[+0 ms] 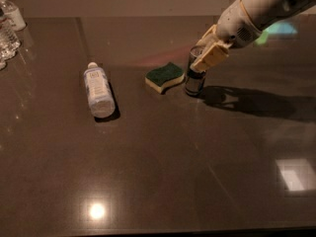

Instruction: Move redbull can near sponge

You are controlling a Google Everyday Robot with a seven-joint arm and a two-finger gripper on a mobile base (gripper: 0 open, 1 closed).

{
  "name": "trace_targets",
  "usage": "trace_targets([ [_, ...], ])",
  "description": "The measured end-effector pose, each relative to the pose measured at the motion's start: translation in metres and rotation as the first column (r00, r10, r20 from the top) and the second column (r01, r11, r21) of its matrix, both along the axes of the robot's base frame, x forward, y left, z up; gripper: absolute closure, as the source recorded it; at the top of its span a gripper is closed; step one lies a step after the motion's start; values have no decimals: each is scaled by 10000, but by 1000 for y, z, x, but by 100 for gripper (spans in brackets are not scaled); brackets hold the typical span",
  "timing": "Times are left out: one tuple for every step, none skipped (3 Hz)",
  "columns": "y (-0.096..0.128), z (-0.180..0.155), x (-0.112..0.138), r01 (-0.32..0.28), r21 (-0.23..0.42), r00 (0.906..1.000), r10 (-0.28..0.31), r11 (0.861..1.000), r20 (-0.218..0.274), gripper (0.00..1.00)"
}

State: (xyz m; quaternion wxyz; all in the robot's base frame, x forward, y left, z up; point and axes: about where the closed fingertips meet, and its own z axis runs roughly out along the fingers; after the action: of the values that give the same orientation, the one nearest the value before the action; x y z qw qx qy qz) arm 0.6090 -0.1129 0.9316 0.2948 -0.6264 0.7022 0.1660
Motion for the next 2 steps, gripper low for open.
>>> trace_targets([
  [6, -3, 10, -21, 74, 10000, 22, 10000, -90, 83],
  [11, -4, 16, -124, 120, 9998, 126, 9999, -158, 59],
])
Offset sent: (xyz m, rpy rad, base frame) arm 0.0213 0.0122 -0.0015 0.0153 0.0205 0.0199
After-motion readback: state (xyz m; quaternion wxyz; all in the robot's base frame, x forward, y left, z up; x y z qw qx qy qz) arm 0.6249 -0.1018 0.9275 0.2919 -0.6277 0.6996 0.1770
